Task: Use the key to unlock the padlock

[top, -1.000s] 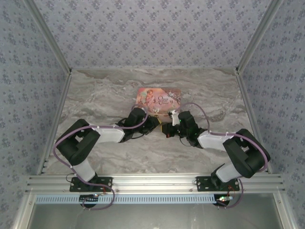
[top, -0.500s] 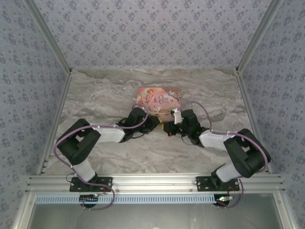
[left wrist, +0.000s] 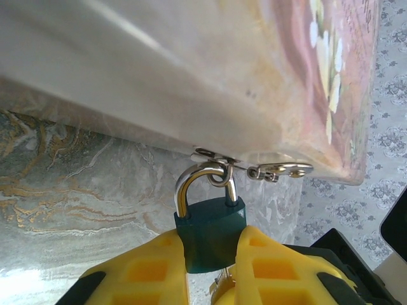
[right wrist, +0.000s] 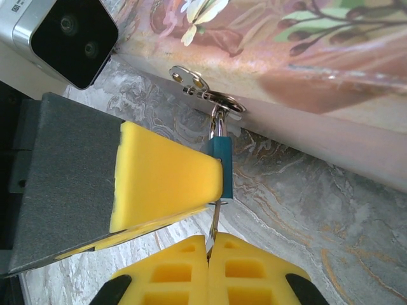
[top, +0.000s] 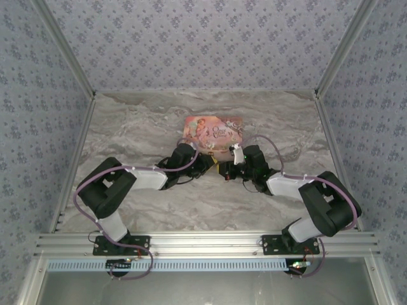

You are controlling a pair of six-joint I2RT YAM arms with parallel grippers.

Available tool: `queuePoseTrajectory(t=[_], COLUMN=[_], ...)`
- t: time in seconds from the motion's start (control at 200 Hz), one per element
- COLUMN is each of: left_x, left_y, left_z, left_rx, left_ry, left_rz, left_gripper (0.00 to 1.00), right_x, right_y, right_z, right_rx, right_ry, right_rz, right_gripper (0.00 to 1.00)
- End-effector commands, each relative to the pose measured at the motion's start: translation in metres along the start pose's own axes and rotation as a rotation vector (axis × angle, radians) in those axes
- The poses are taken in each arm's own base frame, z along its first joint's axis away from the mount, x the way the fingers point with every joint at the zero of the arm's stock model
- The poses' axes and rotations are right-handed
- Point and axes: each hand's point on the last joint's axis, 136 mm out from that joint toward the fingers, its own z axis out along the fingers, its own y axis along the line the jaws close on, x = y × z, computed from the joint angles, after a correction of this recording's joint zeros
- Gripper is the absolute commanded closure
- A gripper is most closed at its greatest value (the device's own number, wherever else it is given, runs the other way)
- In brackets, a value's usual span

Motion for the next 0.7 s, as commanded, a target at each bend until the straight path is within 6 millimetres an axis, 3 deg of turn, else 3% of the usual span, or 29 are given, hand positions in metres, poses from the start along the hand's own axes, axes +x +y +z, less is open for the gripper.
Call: queuePoseTrajectory(t=[0.0, 0.27, 0.55, 0.695], left_x=[0.042, 0.042, 0.042, 0.042], left_y=[0.019, 0.021, 0.021, 0.021], left_z=[0.006, 0.006, 0.006, 0.005], left_rx=[-0.047, -0.049, -0.045, -0.046], left_ry=[0.166, 0.166, 0.164, 0.160], left_rz=[-0.013, -0.016, -0.013, -0.015], left_gripper=[0.83, 0.83, 0.82, 0.72], right_x=[-0.064, -0.056, -0.034, -0.035], right_y=[0.072, 0.044, 0.020, 0.019], right_z=[-0.018, -0.017, -0.003, -0.002], right_rx=[-0.230, -0.123, -0.091, -0.095], right_ry=[-0.179, -0.140, -0.104, -0.116], right_rz=[-0.159, -0.180, -0.120, -0.108], right_gripper=[1.00, 1.00, 1.00, 1.00])
